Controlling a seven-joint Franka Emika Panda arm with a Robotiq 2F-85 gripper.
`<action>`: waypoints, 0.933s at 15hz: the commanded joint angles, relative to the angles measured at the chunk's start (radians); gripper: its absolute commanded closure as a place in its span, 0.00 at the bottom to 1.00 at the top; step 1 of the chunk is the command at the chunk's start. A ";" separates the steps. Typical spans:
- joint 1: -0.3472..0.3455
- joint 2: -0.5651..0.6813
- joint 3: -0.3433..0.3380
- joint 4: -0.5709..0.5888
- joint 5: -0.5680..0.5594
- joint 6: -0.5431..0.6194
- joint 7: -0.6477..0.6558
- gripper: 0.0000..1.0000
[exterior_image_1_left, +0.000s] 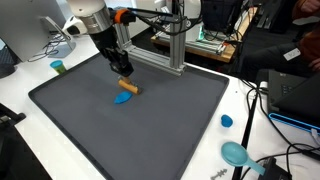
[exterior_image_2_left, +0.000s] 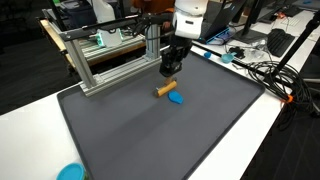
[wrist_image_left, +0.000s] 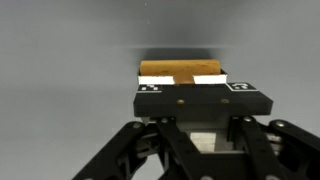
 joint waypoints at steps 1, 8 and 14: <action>-0.038 -0.091 0.042 -0.031 0.010 0.008 -0.174 0.78; -0.054 -0.235 0.069 0.013 -0.006 -0.205 -0.557 0.78; -0.072 -0.218 0.071 0.057 0.005 -0.253 -0.904 0.78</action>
